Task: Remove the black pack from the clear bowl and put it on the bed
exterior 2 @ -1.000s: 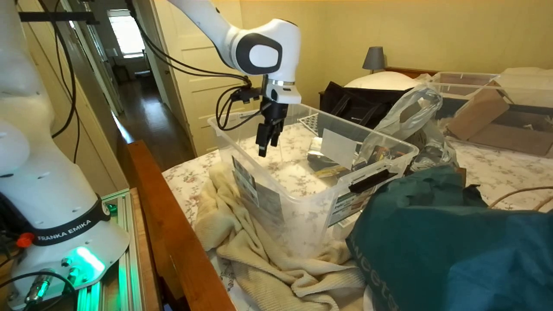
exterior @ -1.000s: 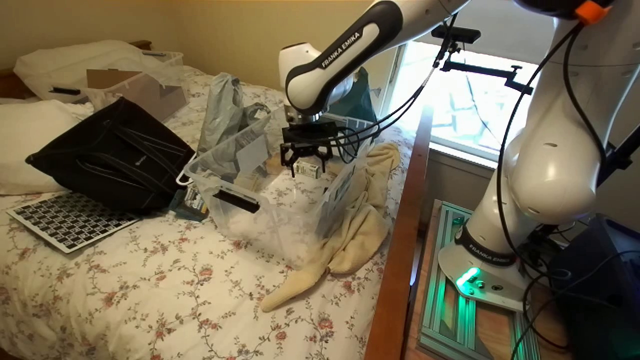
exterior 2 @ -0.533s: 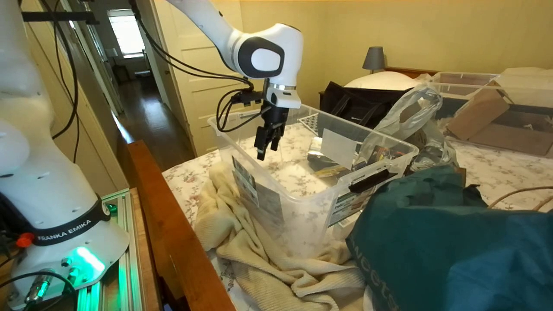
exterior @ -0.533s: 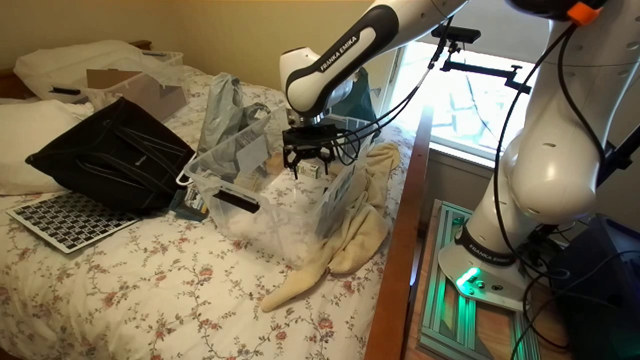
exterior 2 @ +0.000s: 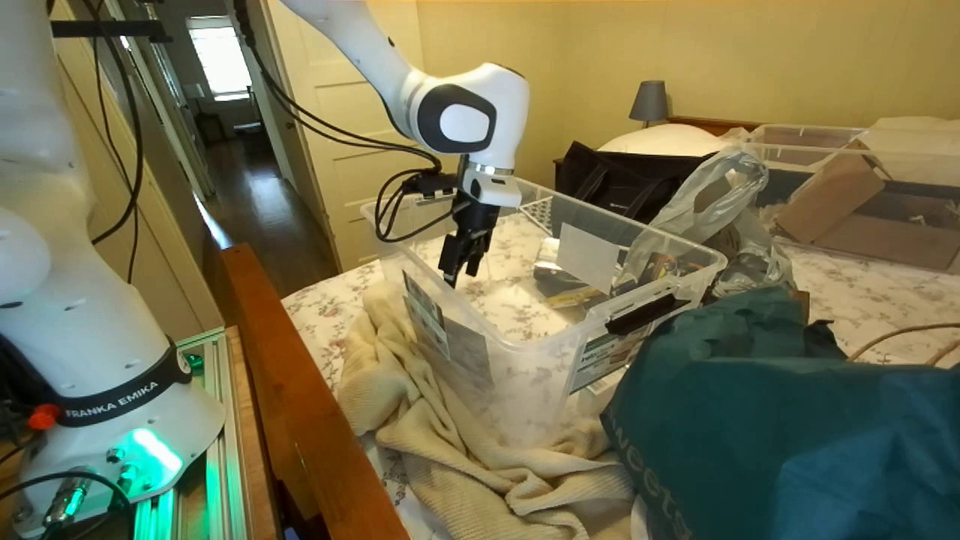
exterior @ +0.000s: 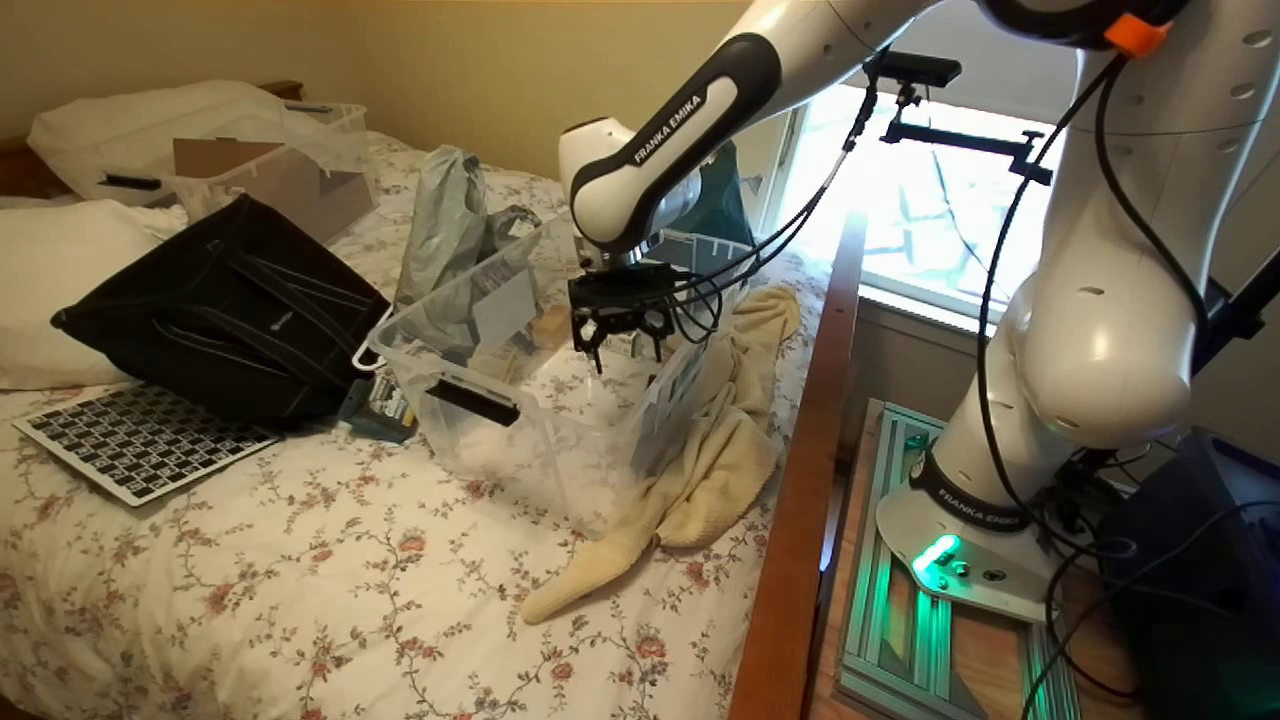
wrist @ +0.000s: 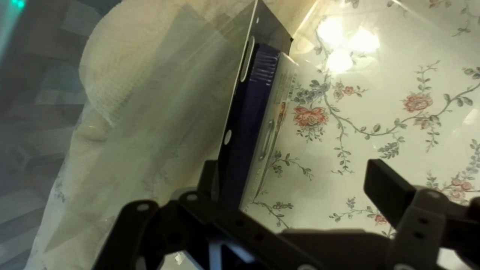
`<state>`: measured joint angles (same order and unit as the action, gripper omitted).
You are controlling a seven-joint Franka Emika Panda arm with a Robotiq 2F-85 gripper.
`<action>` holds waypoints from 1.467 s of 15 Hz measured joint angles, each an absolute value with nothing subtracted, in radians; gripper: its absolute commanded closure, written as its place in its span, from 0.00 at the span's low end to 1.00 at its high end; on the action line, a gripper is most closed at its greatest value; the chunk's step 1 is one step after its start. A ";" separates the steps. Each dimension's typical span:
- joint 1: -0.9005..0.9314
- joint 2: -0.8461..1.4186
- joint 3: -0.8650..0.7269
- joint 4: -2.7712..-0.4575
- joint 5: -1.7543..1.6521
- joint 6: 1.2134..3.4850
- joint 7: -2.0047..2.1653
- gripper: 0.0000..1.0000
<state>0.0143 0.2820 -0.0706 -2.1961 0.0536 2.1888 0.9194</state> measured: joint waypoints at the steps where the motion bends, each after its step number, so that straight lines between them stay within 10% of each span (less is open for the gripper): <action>1: 0.014 0.292 -0.071 -2.196 0.055 2.189 0.917 0.00; 22: 0.003 0.391 -0.072 -2.193 0.093 2.151 0.894 0.00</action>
<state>0.0027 0.3910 -0.0722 -2.1928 0.0935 2.1507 0.8943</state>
